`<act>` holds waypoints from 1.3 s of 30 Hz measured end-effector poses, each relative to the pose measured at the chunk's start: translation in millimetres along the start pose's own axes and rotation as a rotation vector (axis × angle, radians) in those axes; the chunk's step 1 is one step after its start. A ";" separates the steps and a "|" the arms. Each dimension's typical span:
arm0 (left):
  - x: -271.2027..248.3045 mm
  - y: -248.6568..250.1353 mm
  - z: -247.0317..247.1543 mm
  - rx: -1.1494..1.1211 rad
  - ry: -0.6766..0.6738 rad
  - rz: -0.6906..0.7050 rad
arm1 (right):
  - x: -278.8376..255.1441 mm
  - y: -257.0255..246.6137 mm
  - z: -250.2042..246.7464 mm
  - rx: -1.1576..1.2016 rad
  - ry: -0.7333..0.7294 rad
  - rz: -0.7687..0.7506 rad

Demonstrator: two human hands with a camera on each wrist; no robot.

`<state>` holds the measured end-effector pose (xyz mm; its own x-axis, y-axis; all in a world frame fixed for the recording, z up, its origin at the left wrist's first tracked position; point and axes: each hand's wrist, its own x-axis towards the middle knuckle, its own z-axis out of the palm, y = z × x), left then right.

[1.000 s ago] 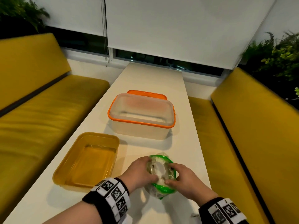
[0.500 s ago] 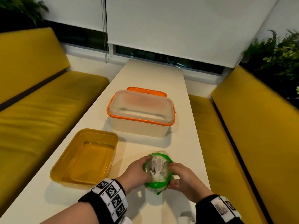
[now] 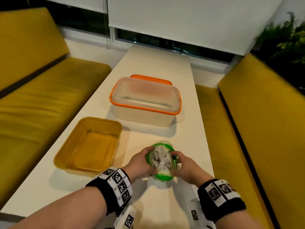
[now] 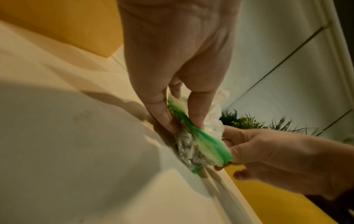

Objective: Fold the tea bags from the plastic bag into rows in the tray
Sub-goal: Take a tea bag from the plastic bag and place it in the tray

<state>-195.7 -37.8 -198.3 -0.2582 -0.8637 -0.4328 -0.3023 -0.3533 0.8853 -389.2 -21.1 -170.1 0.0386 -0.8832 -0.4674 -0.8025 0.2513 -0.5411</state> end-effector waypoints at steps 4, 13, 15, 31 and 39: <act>-1.0 2.2 -1.2 0.133 -0.002 0.061 | -0.2 -5.4 0.5 -0.416 0.081 0.066; -18.5 9.6 2.6 0.318 0.002 0.128 | -8.1 8.9 17.4 -0.507 0.112 0.072; -21.8 12.4 0.6 0.326 0.000 0.112 | -9.8 11.0 18.2 -0.412 0.117 0.072; -35.7 8.0 -20.3 0.135 -0.078 0.050 | 0.7 -13.1 44.3 -0.089 0.084 0.180; -46.5 11.4 -38.4 0.153 -0.155 0.168 | -35.7 -38.5 39.6 0.364 0.356 0.211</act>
<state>-151.9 -15.5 -161.5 -0.4501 -0.8363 -0.3132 -0.3757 -0.1408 0.9160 -336.1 16.4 -160.2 -0.3552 -0.8621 -0.3614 -0.5104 0.5028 -0.6976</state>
